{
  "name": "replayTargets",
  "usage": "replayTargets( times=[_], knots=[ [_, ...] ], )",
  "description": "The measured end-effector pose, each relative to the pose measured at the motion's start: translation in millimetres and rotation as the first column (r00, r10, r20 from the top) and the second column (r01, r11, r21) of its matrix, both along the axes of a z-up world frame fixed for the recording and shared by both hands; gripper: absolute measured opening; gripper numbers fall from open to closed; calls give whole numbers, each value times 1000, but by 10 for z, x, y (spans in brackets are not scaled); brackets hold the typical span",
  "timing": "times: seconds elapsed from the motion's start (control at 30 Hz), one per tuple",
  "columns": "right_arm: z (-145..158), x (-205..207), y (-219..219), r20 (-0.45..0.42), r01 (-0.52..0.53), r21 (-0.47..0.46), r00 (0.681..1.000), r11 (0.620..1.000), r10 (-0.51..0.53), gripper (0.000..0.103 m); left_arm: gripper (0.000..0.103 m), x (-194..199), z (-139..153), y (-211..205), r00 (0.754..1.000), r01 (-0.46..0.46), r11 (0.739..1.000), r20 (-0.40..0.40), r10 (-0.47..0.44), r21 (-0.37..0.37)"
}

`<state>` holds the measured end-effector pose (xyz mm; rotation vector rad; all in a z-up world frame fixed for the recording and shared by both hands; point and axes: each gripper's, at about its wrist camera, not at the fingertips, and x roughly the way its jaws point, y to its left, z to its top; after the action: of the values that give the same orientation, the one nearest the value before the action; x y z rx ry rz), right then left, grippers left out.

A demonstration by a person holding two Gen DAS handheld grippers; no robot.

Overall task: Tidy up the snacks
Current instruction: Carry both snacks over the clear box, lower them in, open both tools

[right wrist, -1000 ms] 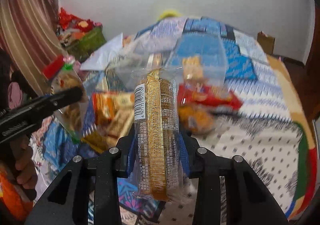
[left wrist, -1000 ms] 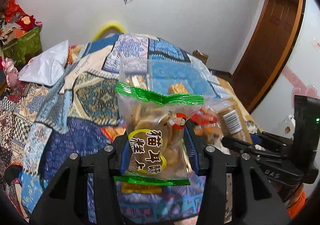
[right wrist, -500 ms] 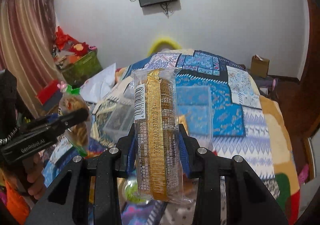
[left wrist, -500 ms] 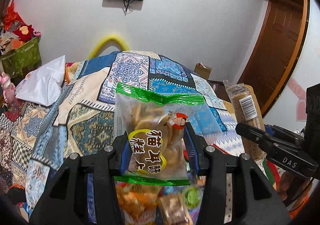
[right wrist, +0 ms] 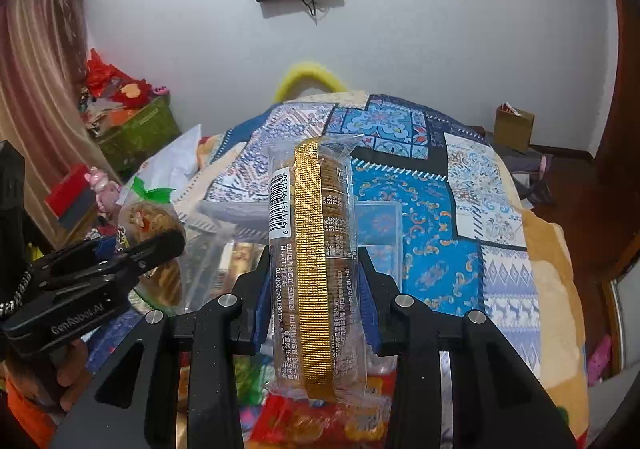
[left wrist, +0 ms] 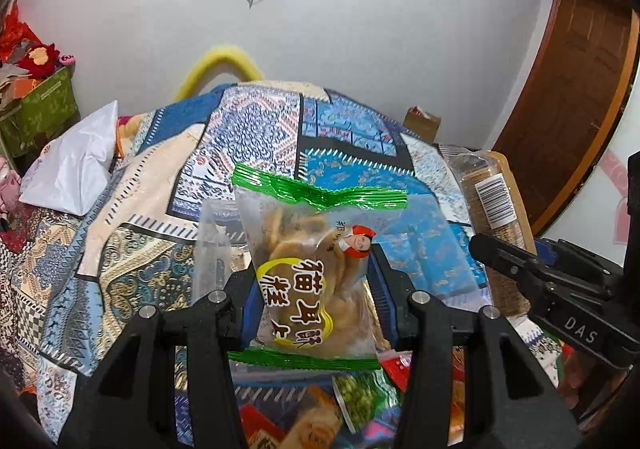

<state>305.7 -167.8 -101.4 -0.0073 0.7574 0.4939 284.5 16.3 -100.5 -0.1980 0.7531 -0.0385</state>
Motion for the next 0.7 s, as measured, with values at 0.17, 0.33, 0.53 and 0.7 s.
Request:
replayTargets(
  times=[0.17,0.33,0.53,0.7],
  knots=[
    [-215,220,21,-52,4,-32,999,999,-6,34,47,271,-225,-68,998,-5,1000,-69,5,0],
    [-451,377,40,-111,-3,-71,994,997,-5,34,47,498,-467,-95,988,12,999,-152,-20,-49],
    [-588,448,74,-139,-31,-104,990,994,16,33,47,646,-727,-87,971,-14,997,-240,-5,-78],
    [-657,470,104,-164,-47,-124,986,991,26,33,49,652,-784,-67,966,-22,996,-260,-1,-85]
  ],
)
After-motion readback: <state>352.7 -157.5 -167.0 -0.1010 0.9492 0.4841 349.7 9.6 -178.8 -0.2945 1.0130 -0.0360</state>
